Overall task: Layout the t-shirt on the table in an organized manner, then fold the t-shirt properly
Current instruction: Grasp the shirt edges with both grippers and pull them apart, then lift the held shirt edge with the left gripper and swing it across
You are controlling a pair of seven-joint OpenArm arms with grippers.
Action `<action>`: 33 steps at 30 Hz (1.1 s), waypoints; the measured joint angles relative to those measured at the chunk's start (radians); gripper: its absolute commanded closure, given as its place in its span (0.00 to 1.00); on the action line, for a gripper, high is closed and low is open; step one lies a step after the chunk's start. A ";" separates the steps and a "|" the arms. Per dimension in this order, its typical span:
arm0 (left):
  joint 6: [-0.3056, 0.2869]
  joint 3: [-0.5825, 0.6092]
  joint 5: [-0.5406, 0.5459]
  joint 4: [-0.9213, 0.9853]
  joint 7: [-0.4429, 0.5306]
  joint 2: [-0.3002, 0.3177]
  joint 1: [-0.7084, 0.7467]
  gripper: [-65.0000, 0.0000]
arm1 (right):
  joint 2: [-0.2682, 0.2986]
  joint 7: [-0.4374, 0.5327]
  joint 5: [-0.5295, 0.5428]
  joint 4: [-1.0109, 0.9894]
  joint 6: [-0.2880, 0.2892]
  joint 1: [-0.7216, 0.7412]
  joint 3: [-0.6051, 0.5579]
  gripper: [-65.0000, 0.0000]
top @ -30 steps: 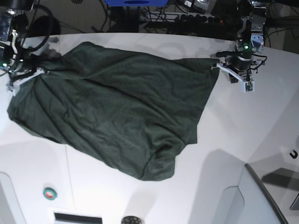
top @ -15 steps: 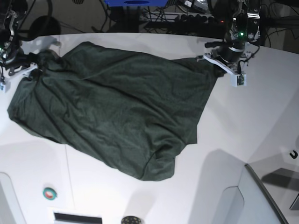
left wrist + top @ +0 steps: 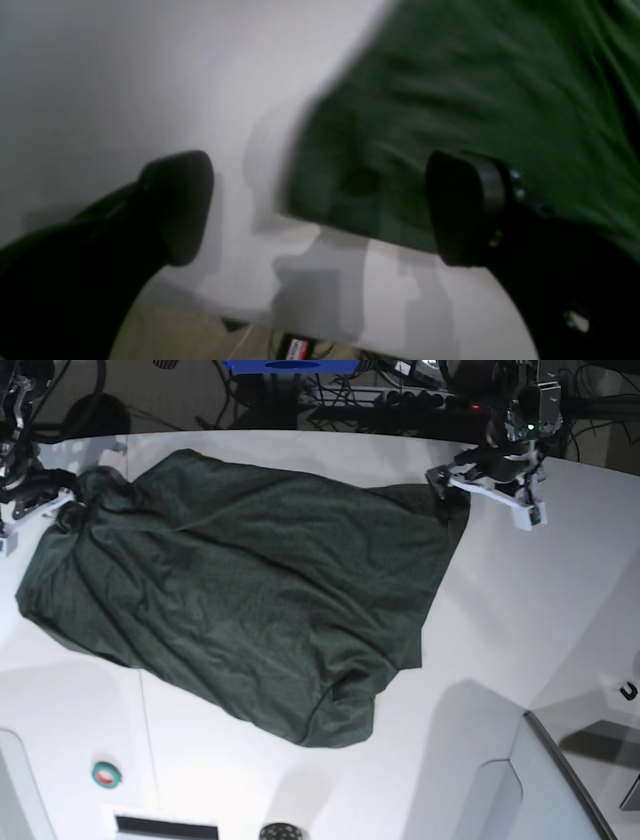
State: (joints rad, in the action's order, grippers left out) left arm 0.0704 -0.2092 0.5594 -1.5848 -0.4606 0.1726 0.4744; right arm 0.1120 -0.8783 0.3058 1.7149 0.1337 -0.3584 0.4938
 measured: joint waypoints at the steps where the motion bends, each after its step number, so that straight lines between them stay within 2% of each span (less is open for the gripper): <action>1: -0.003 -0.012 0.002 0.018 0.005 -0.001 0.000 0.00 | 0.000 0.000 0.000 0.000 0.000 0.000 0.000 0.57; 5: -0.116 -0.015 -0.006 0.075 0.022 -0.002 -0.014 0.00 | 0.000 0.000 0.000 0.000 0.001 0.003 0.000 0.57; 7: -0.153 -0.016 -0.006 0.092 0.020 -0.019 -0.040 0.01 | 0.002 0.000 -0.003 0.000 0.002 0.005 0.000 0.57; 11: -0.177 -0.008 0.000 0.135 0.039 -0.045 -0.078 0.20 | 0.001 0.000 -0.003 0.000 0.002 0.006 0.000 0.57; 14: -0.168 0.032 0.000 0.145 0.048 -0.050 -0.092 0.44 | 0.000 0.000 -0.003 0.000 0.002 0.003 0.000 0.57; 16: -0.169 0.051 0.014 0.145 0.032 -0.057 -0.092 0.70 | 0.001 0.000 -0.003 0.000 0.003 0.003 0.000 0.57; 17: -0.170 0.051 0.011 0.145 0.023 -0.062 -0.089 0.89 | 0.002 0.002 -0.003 0.000 0.003 -0.001 0.000 0.57; 18: -0.172 0.045 0.013 0.145 0.006 -0.068 -0.086 1.00 | 0.003 0.005 0.000 0.000 0.006 -0.008 0.000 0.57; 22: -0.161 -0.021 0.006 0.097 -0.020 -0.064 -0.052 1.00 | 0.000 -0.001 -0.004 0.000 0.006 -0.025 -0.003 0.57; 25: -0.144 -0.116 -0.005 -0.031 -0.023 -0.052 0.027 1.00 | 0.000 0.004 0.000 0.000 0.006 -0.018 -0.005 0.57; 27: -0.117 -0.145 -0.004 -0.141 -0.074 -0.050 0.073 1.00 | -0.003 0.004 0.000 0.000 0.006 -0.019 -0.005 0.57; 30: -0.071 -0.128 -0.007 -0.255 -0.155 -0.057 0.076 1.00 | -0.002 0.003 -0.003 -0.001 0.006 -0.021 -0.006 0.57; 33: -0.067 -0.047 -0.003 -0.269 -0.208 -0.062 0.009 1.00 | -0.003 0.003 -0.002 -0.001 0.006 -0.016 -0.007 0.57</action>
State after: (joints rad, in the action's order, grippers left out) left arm 0.0036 -0.2562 0.5560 -1.8534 -0.6689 0.1104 0.4835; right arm 0.1093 -0.8757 0.3038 1.7142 0.1402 -0.3748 0.4866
